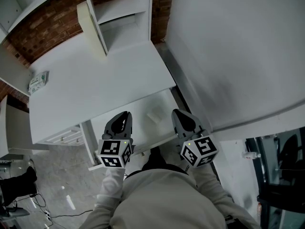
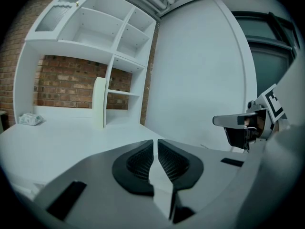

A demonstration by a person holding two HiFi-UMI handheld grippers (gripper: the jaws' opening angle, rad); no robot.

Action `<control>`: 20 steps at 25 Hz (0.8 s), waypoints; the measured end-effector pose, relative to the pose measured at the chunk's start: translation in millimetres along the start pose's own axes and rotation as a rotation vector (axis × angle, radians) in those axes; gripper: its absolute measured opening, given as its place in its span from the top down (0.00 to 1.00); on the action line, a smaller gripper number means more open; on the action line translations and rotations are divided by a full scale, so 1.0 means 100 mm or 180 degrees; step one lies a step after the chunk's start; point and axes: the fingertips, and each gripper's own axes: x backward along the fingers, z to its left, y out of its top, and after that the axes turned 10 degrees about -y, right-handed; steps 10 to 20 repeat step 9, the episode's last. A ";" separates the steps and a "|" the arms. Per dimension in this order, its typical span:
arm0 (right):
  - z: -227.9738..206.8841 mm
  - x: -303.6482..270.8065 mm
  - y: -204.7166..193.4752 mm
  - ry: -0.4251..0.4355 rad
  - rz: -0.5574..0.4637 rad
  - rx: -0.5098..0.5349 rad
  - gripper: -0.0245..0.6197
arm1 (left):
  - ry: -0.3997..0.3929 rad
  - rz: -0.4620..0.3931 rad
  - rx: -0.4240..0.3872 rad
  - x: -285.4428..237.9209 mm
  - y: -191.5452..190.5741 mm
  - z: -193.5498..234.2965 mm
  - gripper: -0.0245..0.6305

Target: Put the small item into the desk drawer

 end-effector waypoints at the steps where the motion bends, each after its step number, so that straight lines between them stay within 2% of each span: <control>1: 0.00 0.00 0.00 -0.0004 0.0004 -0.0003 0.92 | 0.0001 0.0001 0.0002 0.00 0.00 0.00 0.90; 20: 0.06 -0.03 -0.04 0.0056 0.0014 0.0054 0.92 | -0.0012 0.0004 -0.0003 0.01 -0.03 0.00 0.90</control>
